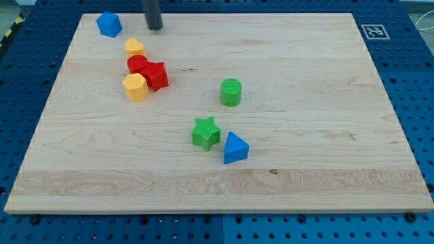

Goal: Point your arm towards blue triangle

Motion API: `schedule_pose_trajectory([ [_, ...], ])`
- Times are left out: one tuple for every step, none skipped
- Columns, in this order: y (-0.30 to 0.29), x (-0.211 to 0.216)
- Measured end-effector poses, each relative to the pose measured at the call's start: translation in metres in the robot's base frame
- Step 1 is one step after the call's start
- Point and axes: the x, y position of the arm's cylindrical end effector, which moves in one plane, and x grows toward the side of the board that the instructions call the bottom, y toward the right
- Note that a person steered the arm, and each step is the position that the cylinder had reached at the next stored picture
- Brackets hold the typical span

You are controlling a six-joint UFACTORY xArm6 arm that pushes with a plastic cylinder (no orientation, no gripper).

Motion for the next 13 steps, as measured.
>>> schedule_pose_trajectory([
  [0.039, 0.001],
  [0.077, 0.005],
  [0.119, 0.018],
  [0.164, 0.041],
  [0.210, 0.069],
  [0.249, 0.101],
  [0.272, 0.140],
  [0.283, 0.180],
  [0.287, 0.222],
  [0.288, 0.266],
  [0.286, 0.301],
  [0.280, 0.330],
  [0.260, 0.349],
])
